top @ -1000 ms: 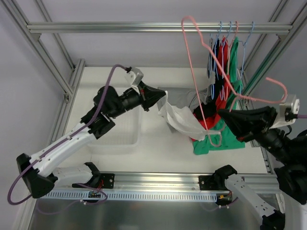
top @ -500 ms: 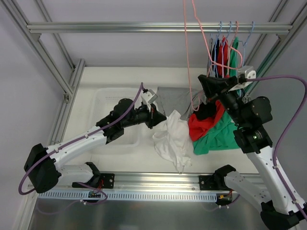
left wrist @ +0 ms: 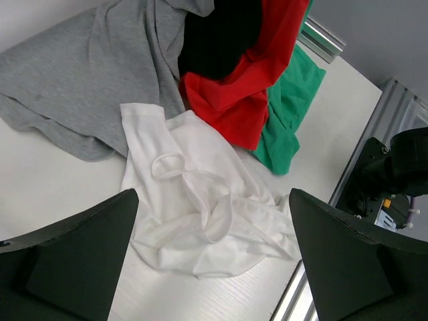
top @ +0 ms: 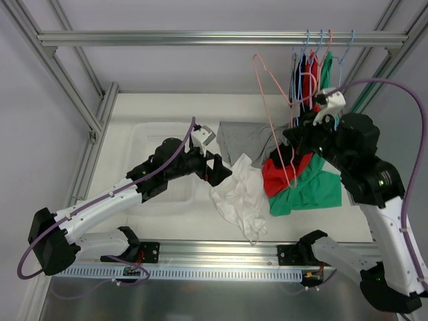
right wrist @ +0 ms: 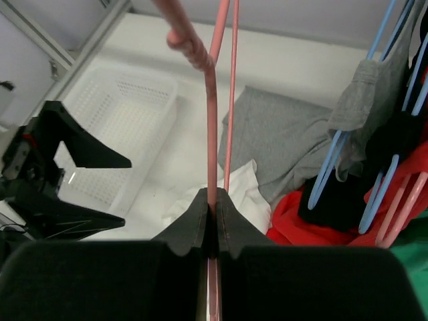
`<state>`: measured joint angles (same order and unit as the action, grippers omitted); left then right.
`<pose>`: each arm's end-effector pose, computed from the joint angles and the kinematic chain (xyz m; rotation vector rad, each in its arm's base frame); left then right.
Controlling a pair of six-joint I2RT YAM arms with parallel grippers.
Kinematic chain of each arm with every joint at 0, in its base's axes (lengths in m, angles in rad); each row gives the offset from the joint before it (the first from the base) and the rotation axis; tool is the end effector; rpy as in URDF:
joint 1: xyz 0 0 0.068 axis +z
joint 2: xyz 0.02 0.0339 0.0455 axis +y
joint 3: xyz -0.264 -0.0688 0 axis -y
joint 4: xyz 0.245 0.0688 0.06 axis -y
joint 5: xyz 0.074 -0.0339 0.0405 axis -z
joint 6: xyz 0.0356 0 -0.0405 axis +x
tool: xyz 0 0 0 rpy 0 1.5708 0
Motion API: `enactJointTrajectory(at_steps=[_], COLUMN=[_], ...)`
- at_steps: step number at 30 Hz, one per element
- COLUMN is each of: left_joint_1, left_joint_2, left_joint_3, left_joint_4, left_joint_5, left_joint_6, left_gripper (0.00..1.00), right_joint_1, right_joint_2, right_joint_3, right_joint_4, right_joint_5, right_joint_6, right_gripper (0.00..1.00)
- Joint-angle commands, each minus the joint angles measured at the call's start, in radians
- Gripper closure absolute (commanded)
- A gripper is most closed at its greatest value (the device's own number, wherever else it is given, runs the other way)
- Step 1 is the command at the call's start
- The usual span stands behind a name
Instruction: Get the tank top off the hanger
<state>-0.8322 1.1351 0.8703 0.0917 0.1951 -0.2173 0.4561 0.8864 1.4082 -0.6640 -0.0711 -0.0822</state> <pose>0.1754 -0.2028 0.3279 0.6970 1.6980 -0.9251 0.1282 0.0657 0.4767 -0.5095 1.6473 0.3380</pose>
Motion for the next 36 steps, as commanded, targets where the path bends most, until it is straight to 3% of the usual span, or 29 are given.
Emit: enactJointTrajectory(at_steps=[1, 4, 8, 12, 18, 26, 29, 30, 33, 36], left_joint_1=[-0.010, -0.010, -0.012, -0.016, -0.036, -0.067, -0.087, -0.100, -0.128, -0.156], left_joint_2=[-0.040, -0.043, -0.038, -0.051, -0.049, -0.018, 0.034, 0.051, 0.139, 0.303], left_joint_3=[0.039, 0.038, 0.045, 0.055, 0.068, 0.079, 0.104, 0.120, 0.157, 0.206], left_joint_4=[-0.061, -0.079, -0.124, -0.152, -0.184, -0.201, -0.201, -0.201, -0.201, -0.202], left_joint_5=[-0.051, -0.063, -0.072, -0.088, -0.074, -0.080, -0.077, -0.077, -0.082, -0.140], left_joint_6=[0.039, 0.033, 0.022, 0.019, 0.033, 0.042, 0.048, 0.050, 0.053, 0.058], left_gripper=[0.01, 0.01, 0.01, 0.01, 0.01, 0.01, 0.01, 0.01, 0.01, 0.01], right_joint_1=[0.007, 0.013, 0.033, 0.033, 0.032, 0.053, 0.053, 0.053, 0.053, 0.052], right_joint_2=[0.166, 0.339, 0.600, 0.819, 0.974, 0.915, 0.869, 0.852, 0.743, 0.576], right_joint_3=[0.185, 0.338, 0.762, 1.029, 1.083, 0.942, 0.923, 0.917, 0.861, 0.737], right_joint_4=[-0.169, -0.219, -0.318, -0.362, -0.341, -0.321, -0.322, -0.321, -0.322, -0.321], right_joint_5=[0.065, 0.123, 0.181, 0.203, 0.218, 0.229, 0.193, 0.180, 0.151, 0.151], right_joint_6=[-0.019, -0.018, -0.028, -0.031, -0.028, -0.011, -0.008, -0.008, -0.013, -0.033], right_gripper=[1.00, 1.00, 1.00, 1.00, 1.00, 0.98, 0.53, 0.27, 0.01, 0.01])
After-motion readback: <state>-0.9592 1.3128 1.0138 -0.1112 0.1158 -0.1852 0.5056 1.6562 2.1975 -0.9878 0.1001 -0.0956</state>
